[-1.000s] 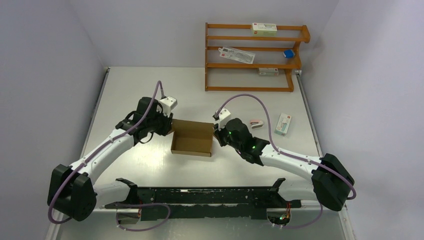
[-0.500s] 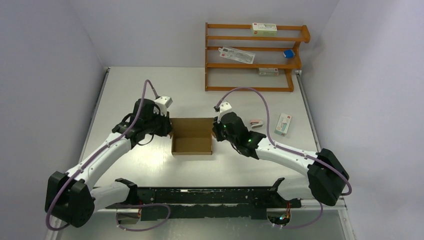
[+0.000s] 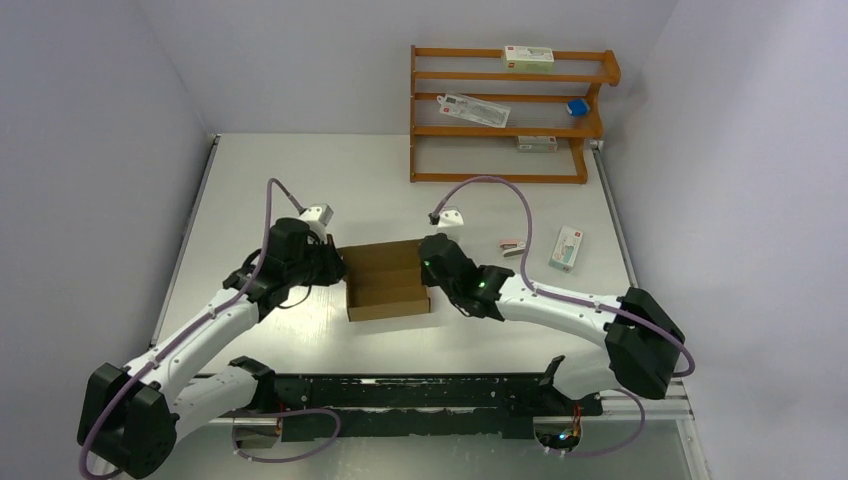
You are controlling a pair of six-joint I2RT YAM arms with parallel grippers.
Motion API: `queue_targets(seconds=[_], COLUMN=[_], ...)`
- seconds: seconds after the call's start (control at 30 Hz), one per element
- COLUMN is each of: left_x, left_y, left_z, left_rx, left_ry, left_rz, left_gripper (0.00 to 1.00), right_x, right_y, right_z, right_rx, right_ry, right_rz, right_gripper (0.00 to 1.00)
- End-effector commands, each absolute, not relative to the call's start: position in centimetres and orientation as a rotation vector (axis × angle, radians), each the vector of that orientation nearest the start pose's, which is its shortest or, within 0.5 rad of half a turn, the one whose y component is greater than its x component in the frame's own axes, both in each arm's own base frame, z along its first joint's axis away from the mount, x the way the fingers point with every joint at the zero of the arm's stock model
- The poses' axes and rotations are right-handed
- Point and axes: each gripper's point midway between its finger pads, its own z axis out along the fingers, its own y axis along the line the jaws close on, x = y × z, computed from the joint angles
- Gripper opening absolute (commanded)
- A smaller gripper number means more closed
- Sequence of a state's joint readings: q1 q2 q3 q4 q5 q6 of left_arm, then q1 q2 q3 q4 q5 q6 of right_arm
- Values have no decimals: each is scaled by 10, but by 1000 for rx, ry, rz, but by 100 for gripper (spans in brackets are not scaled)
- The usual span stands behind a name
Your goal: Fold the paper box
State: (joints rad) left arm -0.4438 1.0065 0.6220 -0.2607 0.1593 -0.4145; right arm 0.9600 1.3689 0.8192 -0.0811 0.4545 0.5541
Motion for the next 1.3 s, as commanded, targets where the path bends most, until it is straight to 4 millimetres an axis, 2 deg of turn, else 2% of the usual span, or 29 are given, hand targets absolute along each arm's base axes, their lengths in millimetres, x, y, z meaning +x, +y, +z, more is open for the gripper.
queue_targets(seconds=[0.0,0.23,0.33,0.6,0.77,0.97,1.1,1.2,1.27], left_x=[257,242,236,214,214,208,209,211,214], left_y=[-196,-210,-208,-205,-206,-208,-204,-203,-203], left_z=[147,135,130,119,122,123,128,130,133], left_rx=[54,85,73,66,80,105,96,85,74], left_ry=[2174,2202,2201,2182,2129,2098,2049,2006,1963], left_rz=[-754,-708,-689,-718,-719,-710,-695,-692,-691], left_gripper=[9,11,12,12,11,11,11,10,10], right_x=[258,246,238,217,216,209,203,203,204], right_y=[280,277,278,273,275,279,276,275,272], right_z=[113,103,100,100,106,106,114,125,125], right_rx=[-62,-38,-52,-71,-79,-104,-127,-132,-121], right_ry=[2152,2122,2118,2089,2020,2027,2004,1956,1937], right_rz=[339,261,269,386,470,517,572,603,607], right_gripper=[2,4,7,19,25,38,51,65,72])
